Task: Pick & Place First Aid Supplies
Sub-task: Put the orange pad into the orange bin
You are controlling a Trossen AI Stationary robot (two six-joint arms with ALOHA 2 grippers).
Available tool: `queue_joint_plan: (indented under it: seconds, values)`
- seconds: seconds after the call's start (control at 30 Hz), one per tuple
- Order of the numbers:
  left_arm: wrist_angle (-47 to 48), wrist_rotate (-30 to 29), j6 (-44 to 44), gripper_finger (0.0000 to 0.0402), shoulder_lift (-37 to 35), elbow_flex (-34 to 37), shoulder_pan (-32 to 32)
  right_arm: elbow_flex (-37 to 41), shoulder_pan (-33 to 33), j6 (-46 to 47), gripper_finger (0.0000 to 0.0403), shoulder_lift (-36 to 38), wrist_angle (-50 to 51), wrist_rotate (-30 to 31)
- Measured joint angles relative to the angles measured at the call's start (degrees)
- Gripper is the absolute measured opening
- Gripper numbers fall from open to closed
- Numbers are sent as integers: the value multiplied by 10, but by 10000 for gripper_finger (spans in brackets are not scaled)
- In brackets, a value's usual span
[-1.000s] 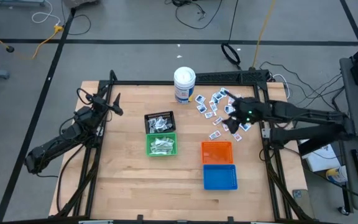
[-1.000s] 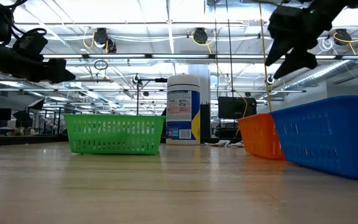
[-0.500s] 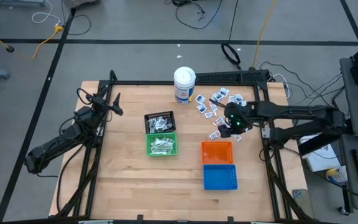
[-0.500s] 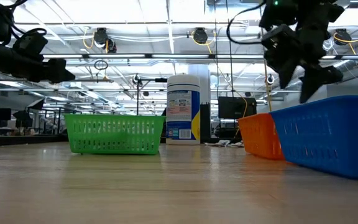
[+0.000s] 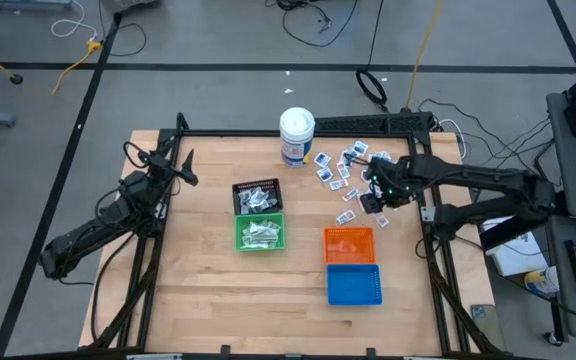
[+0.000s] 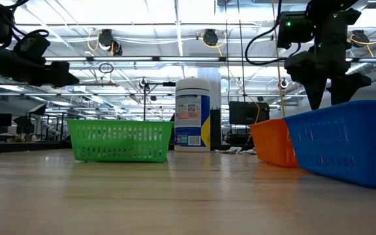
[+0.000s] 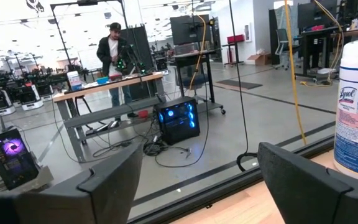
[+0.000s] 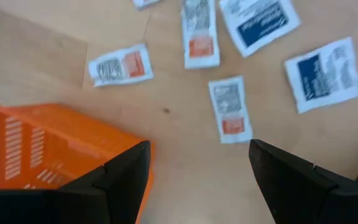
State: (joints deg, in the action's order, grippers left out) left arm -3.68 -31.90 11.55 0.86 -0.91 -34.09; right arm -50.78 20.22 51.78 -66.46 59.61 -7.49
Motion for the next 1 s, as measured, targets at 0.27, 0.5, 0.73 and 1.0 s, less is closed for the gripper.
queue_joint_plan:
  seconds: [0.27, 0.5, 0.73, 1.0]
  values:
    - [0, 0, 0, 320, 0, 0, 0, 4, 43, -19, 267, 0, 4, 4]
    - [0, 0, 0, 308, 0, 0, 0, 56, 49, -17, 267, -16, -17, 30]
    - [-1, 0, 0, 317, 0, 0, 0, 82, 49, -46, 267, -64, -60, 29]
    - [-3, 0, 0, 330, 0, 1, 0, 84, 48, -82, 257, -141, -75, 12]
